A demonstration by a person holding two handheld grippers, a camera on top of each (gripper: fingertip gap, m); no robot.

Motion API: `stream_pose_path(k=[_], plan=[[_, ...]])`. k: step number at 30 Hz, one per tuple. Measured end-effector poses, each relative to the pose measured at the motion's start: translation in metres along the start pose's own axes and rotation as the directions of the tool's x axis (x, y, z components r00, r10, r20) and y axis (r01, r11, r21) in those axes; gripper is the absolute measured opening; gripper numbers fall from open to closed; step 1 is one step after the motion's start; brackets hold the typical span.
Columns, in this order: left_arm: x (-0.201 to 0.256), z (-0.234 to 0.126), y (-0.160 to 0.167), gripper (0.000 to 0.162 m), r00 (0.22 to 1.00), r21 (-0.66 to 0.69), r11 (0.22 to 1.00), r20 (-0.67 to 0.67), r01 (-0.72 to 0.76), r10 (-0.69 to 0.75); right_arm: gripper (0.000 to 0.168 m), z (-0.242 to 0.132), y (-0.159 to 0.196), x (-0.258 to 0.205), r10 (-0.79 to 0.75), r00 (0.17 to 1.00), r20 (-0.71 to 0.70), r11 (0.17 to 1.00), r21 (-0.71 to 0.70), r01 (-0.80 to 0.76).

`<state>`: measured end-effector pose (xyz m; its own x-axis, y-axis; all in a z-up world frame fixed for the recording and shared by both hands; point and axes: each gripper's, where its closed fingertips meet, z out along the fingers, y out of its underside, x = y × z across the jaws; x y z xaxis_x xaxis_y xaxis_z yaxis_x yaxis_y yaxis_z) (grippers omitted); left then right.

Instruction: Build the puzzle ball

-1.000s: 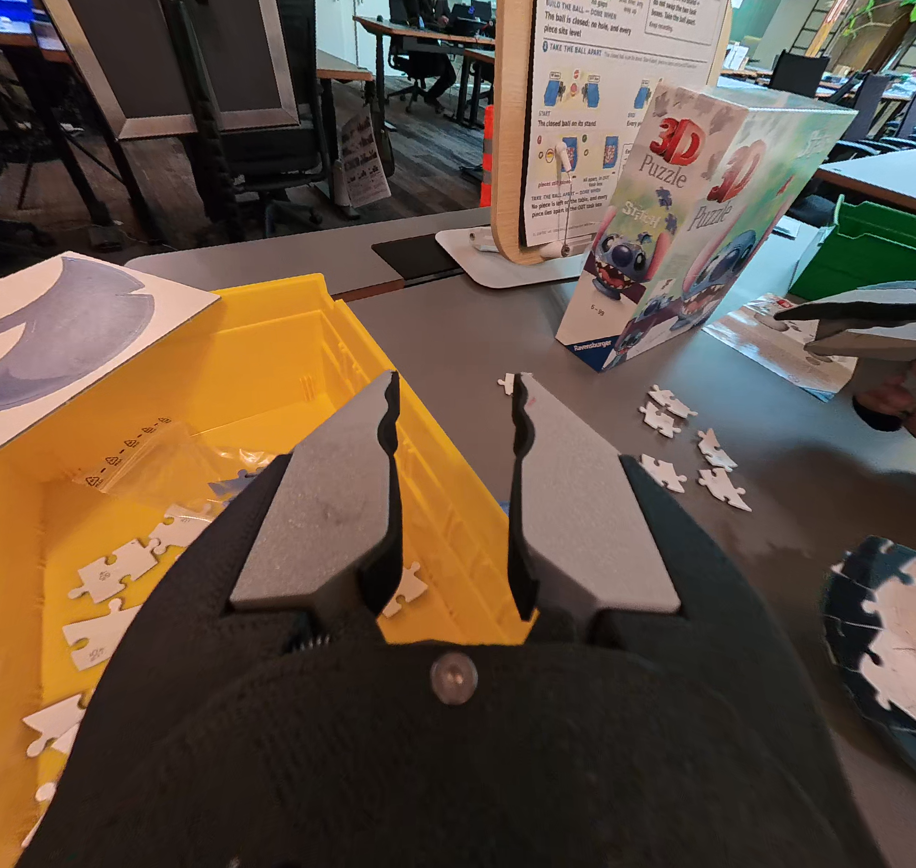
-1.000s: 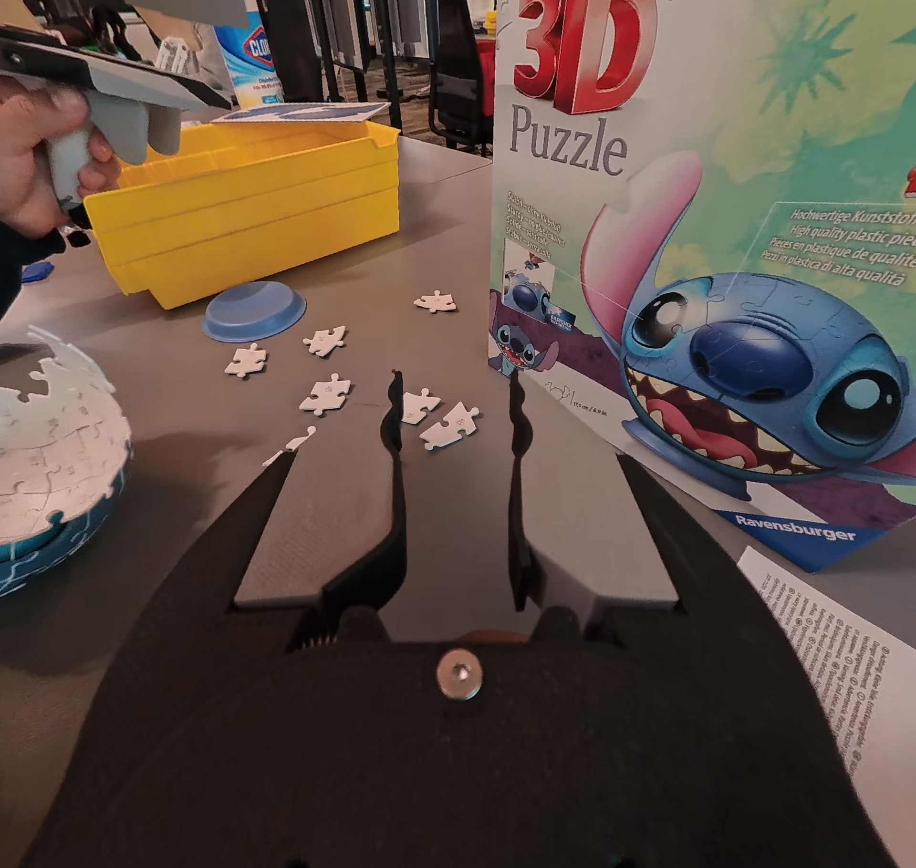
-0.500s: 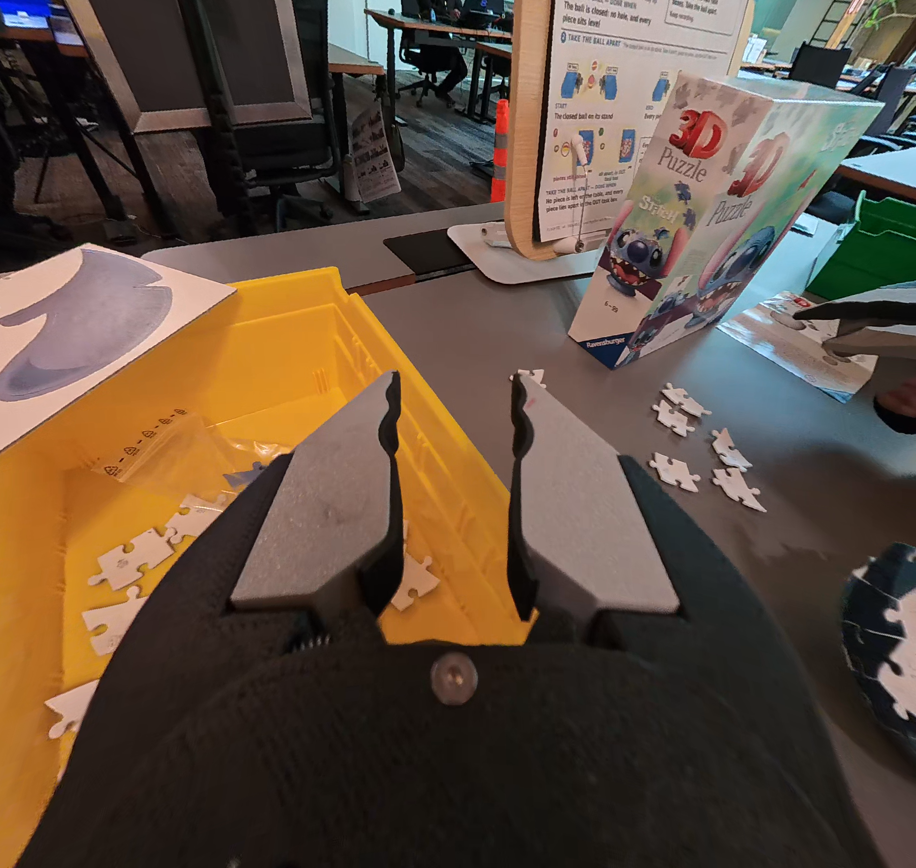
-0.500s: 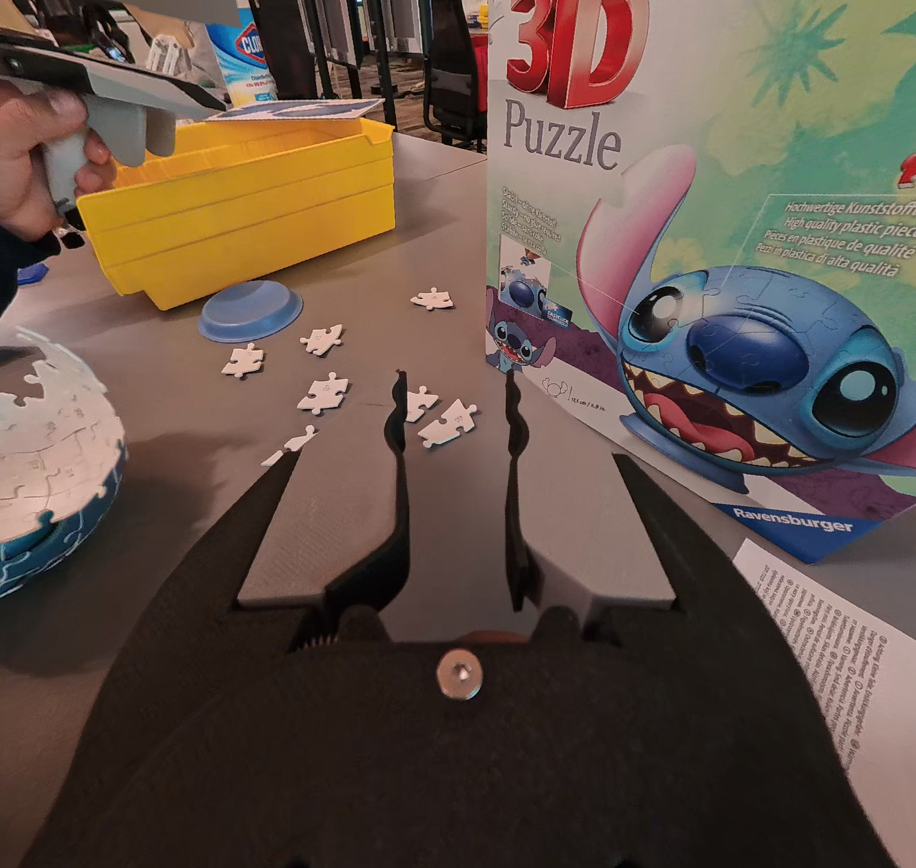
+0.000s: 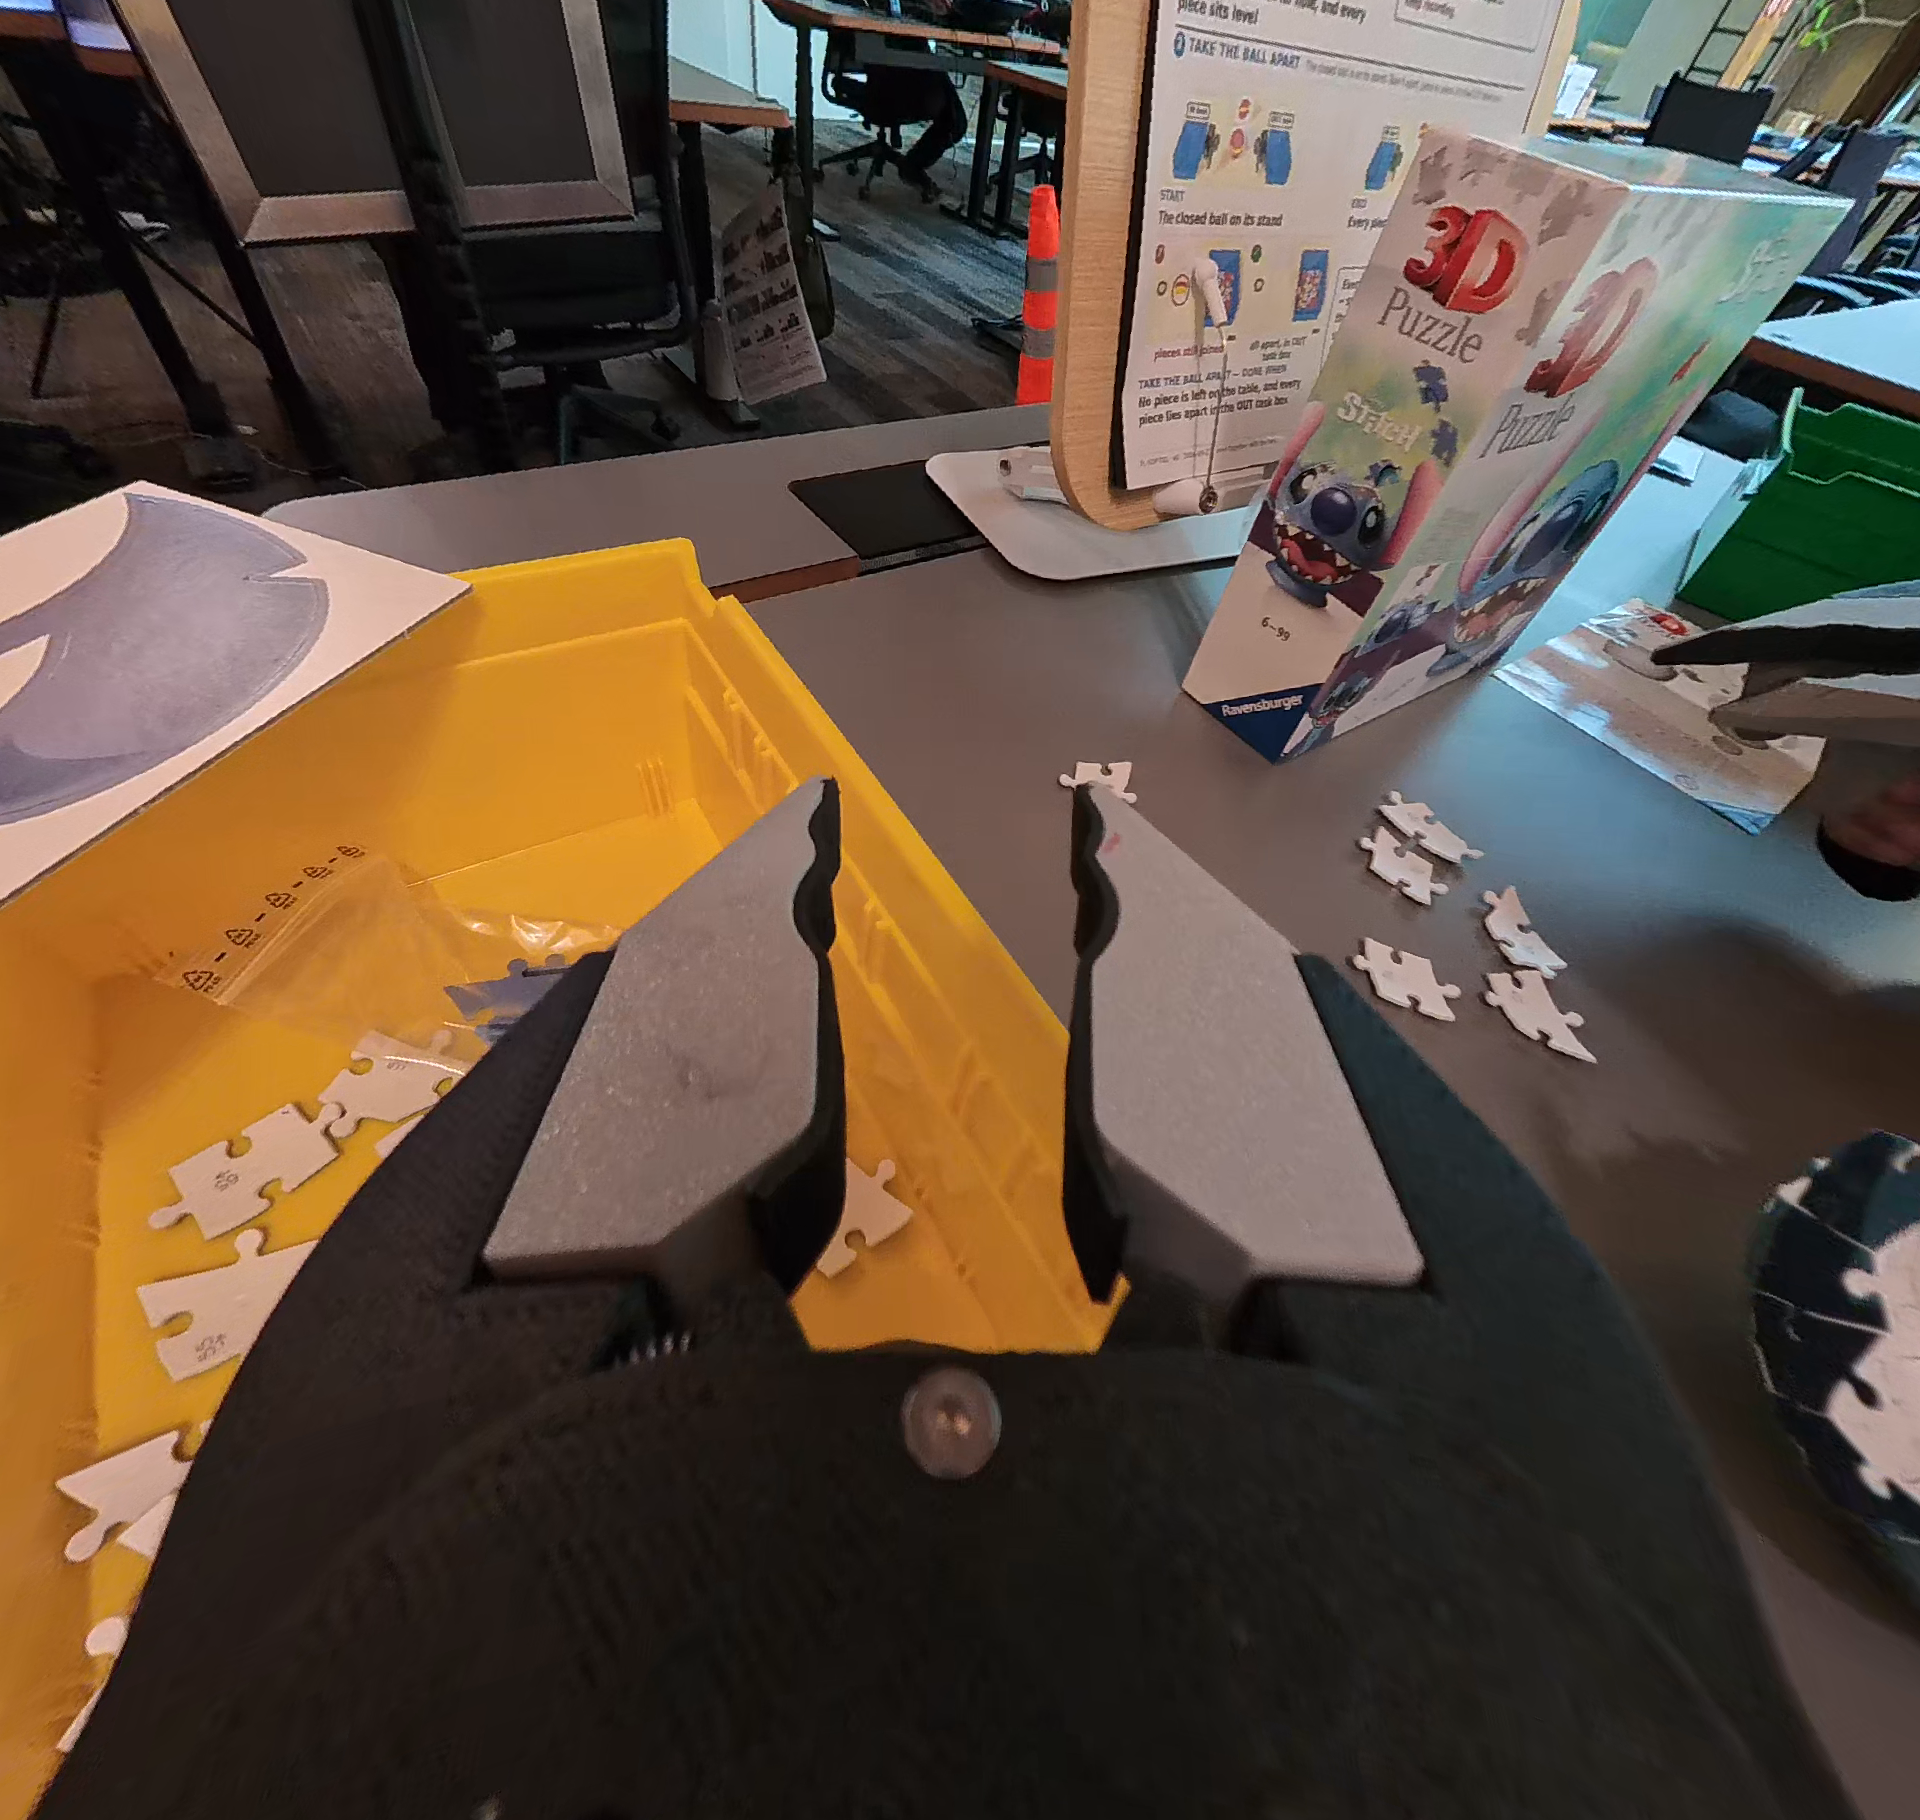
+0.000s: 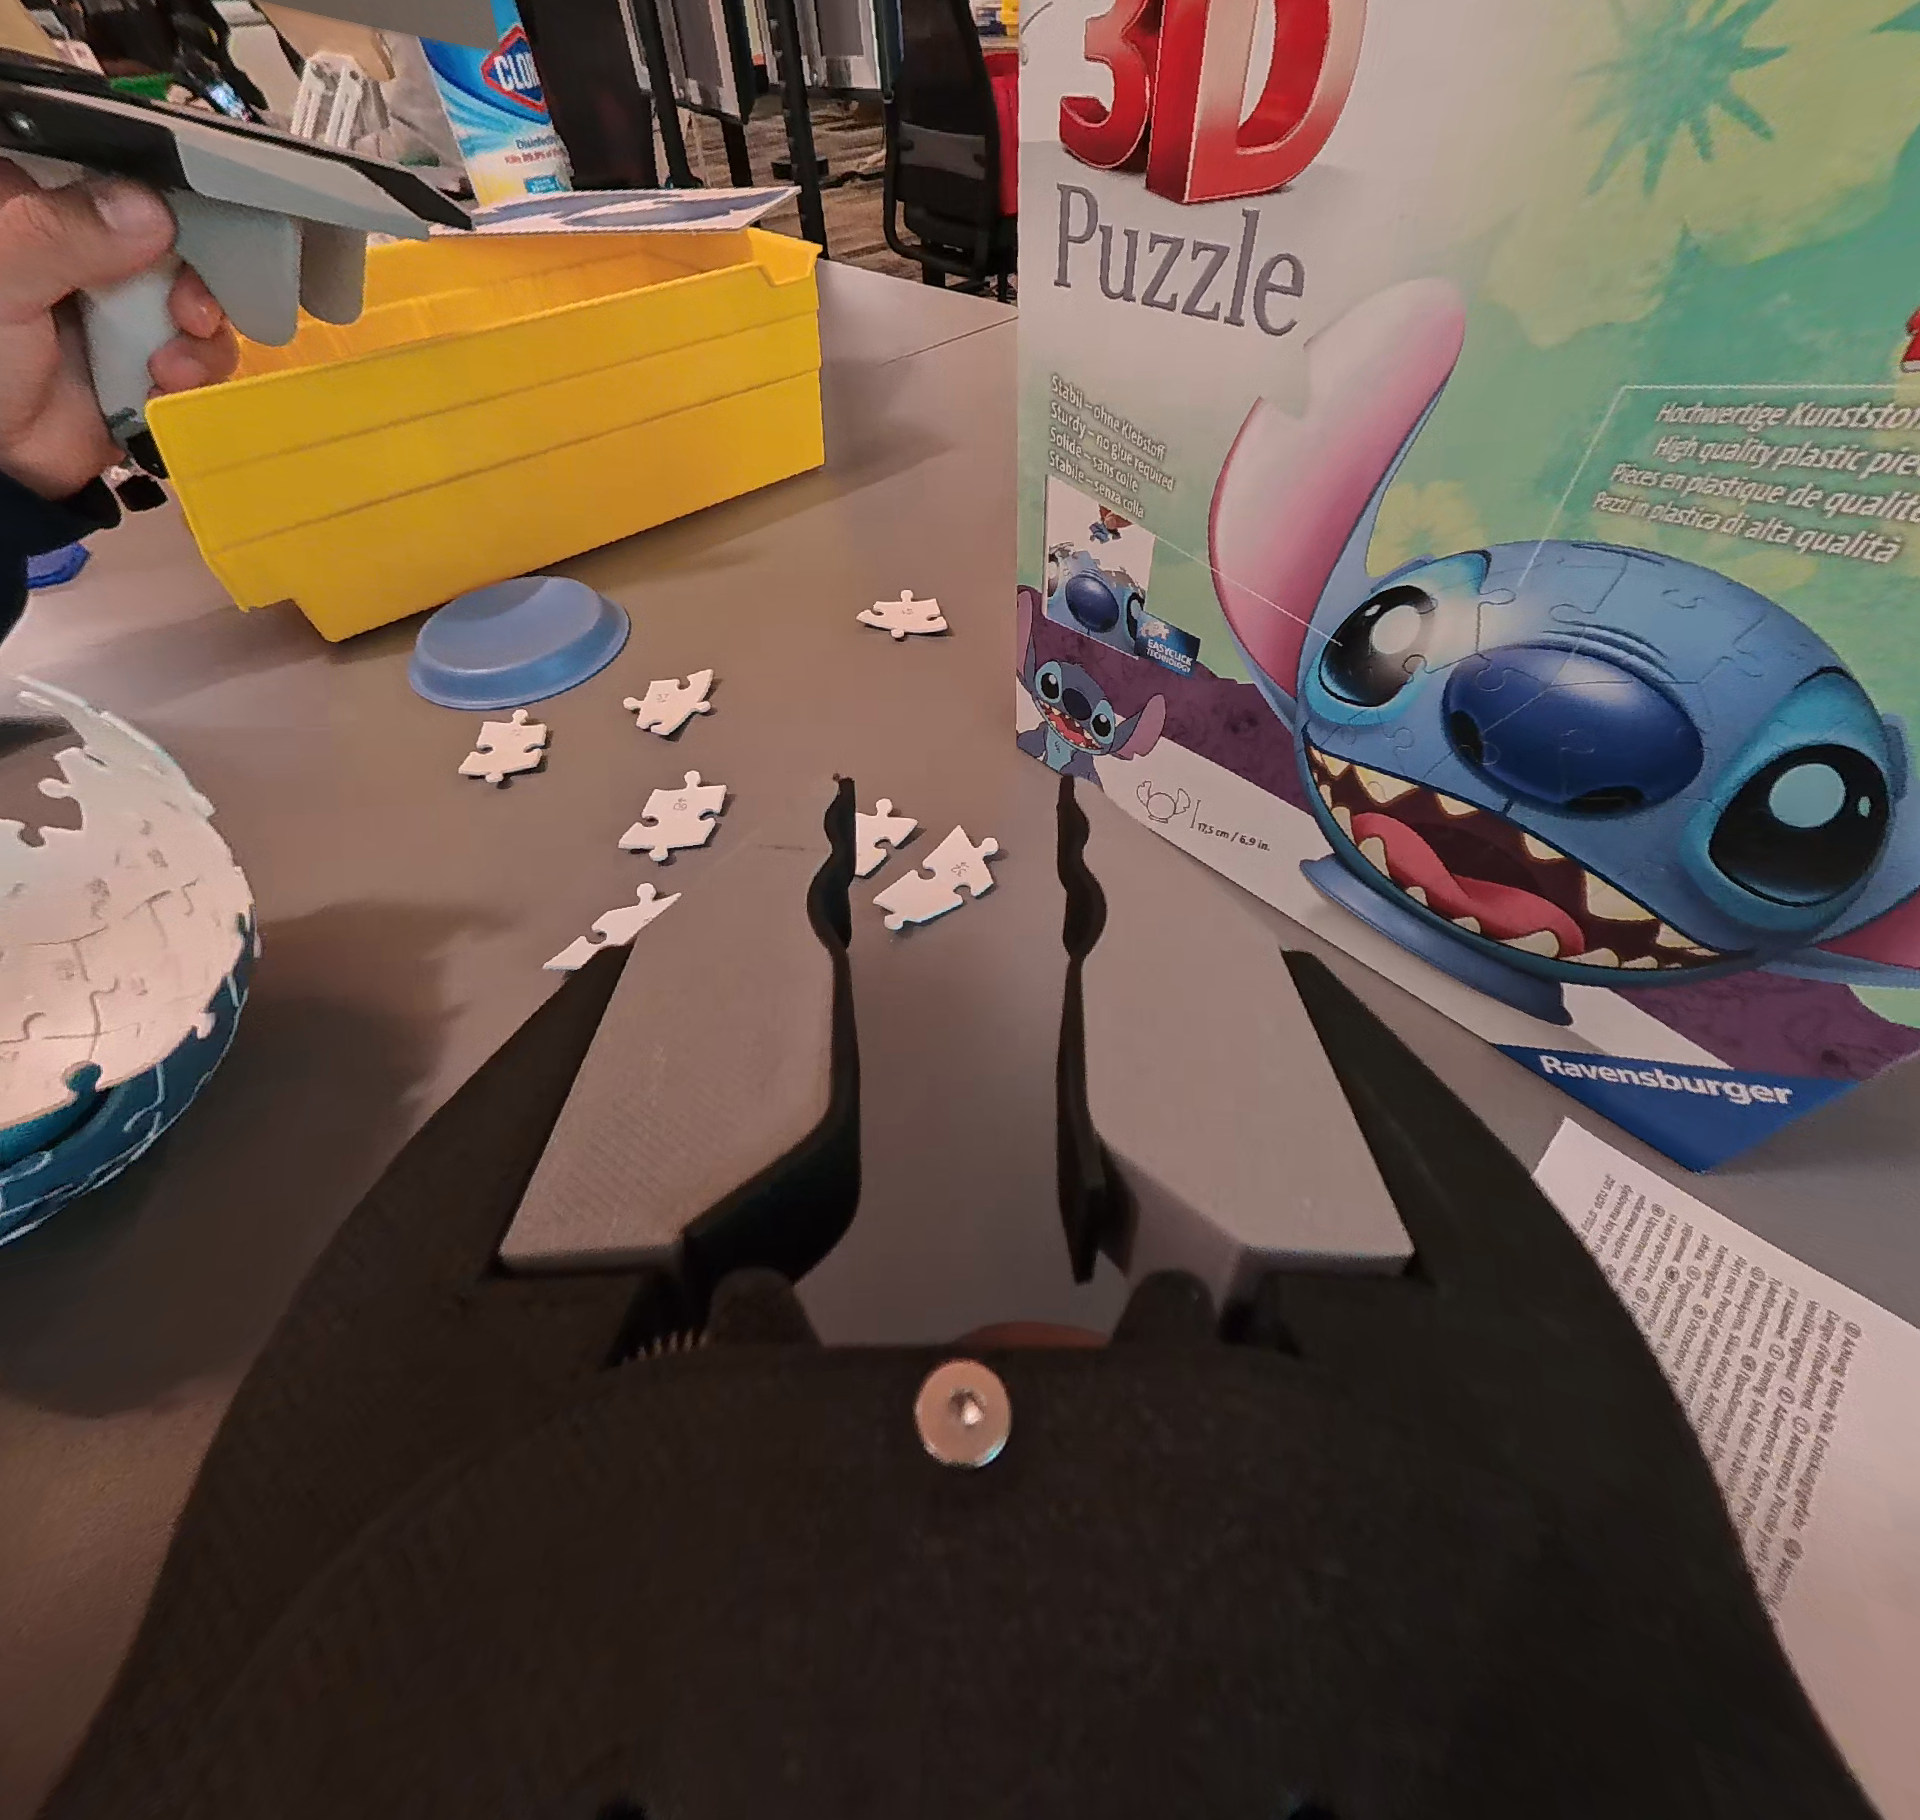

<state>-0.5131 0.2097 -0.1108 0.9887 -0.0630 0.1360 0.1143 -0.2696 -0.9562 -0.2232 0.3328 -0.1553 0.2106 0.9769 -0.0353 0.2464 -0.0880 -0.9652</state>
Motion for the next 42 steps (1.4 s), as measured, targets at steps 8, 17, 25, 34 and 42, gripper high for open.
stream_pose_path(k=[8, 17, 25, 34, 42], plan=[[0.001, 0.002, 0.003, 0.043, 1.0, -0.012, 1.0, -0.002, -0.002, 0.002, 0.036, 0.002, 0.002, -0.001, 0.001, 1.0, 0.007, 1.0, -0.011, -0.001], [0.002, 0.004, 0.005, 0.043, 1.0, -0.022, 1.0, -0.01, 0.003, -0.004, 0.037, 0.022, 0.033, -0.01, 0.037, 0.998, 0.054, 0.985, -0.169, -0.027], [-0.001, 0.009, 0.012, 0.043, 1.0, -0.048, 0.999, -0.009, 0.012, -0.013, 0.039, 0.054, 0.074, -0.013, -0.032, 0.999, 0.012, 0.903, -0.429, 0.034], [-0.004, 0.007, 0.011, 0.043, 1.0, -0.04, 0.999, -0.005, 0.022, -0.023, 0.033, 0.065, 0.077, -0.004, -0.029, 1.0, 0.012, 0.886, -0.462, 0.031], [-0.007, 0.01, 0.015, 0.043, 1.0, -0.057, 0.998, 0.001, 0.029, -0.029, 0.002, 0.06, 0.078, 0.0, -0.072, 0.997, 0.017, 0.882, -0.467, 0.072]])
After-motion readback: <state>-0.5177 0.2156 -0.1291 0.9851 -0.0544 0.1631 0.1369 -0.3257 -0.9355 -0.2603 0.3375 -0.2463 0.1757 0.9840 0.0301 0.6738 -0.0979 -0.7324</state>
